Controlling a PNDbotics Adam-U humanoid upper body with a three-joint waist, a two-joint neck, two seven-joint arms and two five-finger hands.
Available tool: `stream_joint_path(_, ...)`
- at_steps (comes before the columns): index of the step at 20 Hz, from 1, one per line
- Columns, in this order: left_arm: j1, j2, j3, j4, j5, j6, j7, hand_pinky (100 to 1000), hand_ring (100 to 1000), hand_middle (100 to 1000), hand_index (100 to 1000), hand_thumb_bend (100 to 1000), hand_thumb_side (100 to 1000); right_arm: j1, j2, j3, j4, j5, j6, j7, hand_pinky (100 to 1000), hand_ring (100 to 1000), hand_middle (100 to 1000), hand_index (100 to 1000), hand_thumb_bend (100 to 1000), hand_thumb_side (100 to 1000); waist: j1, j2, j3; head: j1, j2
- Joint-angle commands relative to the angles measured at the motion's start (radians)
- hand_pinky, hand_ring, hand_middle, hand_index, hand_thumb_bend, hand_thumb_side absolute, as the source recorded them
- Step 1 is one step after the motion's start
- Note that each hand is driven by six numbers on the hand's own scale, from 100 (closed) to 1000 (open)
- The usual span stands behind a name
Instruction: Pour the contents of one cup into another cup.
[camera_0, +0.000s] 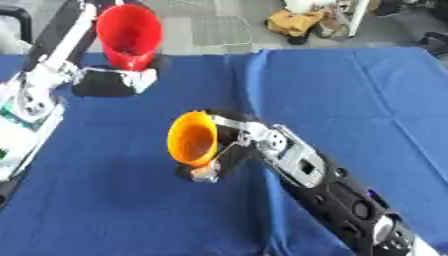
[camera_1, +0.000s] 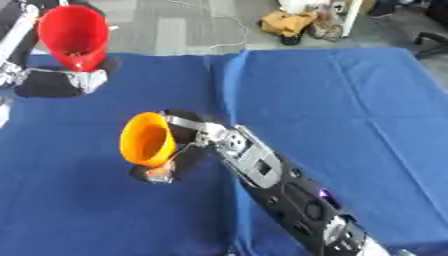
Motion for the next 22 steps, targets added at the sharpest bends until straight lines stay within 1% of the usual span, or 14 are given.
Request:
stream_joint_path(1,-0.03,0.001,0.0,-0.023,-0.066,-0.029,-0.013,235,468,446,709,230,100,-0.009,0.004,0.001,-0.005,-0.013,0.003,0.007,491,505,233,420,100,131,0.001,-0.015,0.001,-0.003,-0.008)
stream_joint_path(5,-0.037,-0.005,-0.005,-0.03,-0.143,-0.058,-0.023,237,462,440,711,238,100,-0.006,0.008,0.004,0.004,-0.017,0.008,0.012,491,506,233,420,100,130,0.001,-0.015,0.001,-0.004,-0.009)
stream_joint_path(11,-0.034,0.001,-0.01,-0.051,-0.231,-0.104,-0.019,257,462,440,712,247,100,-0.005,0.008,0.001,0.007,-0.022,0.011,0.011,491,506,234,420,100,130,0.001,-0.015,0.0,-0.003,-0.01)
stream_joint_path(19,-0.022,0.011,-0.013,-0.081,-0.35,-0.168,0.002,281,462,441,714,257,100,-0.004,0.01,0.0,0.008,-0.032,0.019,0.01,490,506,235,420,100,131,0.002,-0.015,0.0,-0.005,-0.009)
stream_joint_path(22,-0.018,0.013,-0.014,-0.084,-0.391,-0.191,0.016,297,465,444,716,262,100,-0.002,0.012,0.003,0.014,-0.048,0.031,0.014,490,507,237,421,100,132,0.001,-0.015,-0.001,-0.006,-0.009)
